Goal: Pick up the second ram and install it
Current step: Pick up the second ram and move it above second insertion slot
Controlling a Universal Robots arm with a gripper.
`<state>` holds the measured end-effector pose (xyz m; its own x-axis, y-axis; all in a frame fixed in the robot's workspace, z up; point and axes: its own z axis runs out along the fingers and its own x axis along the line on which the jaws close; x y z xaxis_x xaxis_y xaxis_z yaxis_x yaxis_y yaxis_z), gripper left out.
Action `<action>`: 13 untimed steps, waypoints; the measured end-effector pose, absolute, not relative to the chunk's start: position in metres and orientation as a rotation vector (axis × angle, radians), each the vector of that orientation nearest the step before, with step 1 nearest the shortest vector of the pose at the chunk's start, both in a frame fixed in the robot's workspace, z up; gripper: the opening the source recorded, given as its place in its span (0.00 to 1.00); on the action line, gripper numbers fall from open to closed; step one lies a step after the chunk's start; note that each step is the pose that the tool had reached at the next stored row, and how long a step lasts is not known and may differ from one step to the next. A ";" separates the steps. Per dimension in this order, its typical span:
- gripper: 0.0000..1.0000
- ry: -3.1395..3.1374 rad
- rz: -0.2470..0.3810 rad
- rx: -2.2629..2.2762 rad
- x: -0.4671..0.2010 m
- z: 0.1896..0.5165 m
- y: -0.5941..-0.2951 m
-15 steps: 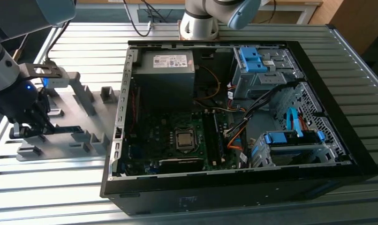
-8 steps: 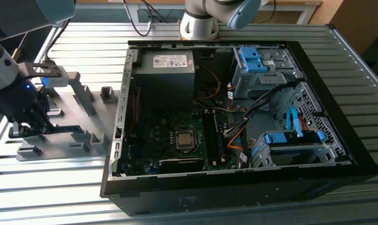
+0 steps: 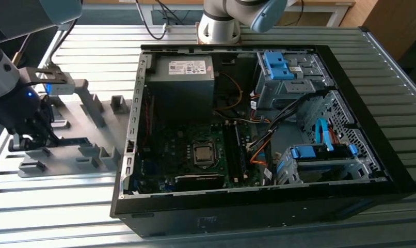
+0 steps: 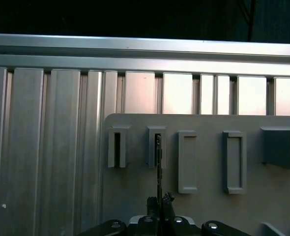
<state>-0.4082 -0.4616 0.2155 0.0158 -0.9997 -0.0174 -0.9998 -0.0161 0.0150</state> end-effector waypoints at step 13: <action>0.14 2.203 0.036 -2.238 -0.408 0.218 -0.462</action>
<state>-0.4082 -0.4616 0.2182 0.0158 -0.9997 -0.0172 -0.9998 -0.0161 0.0153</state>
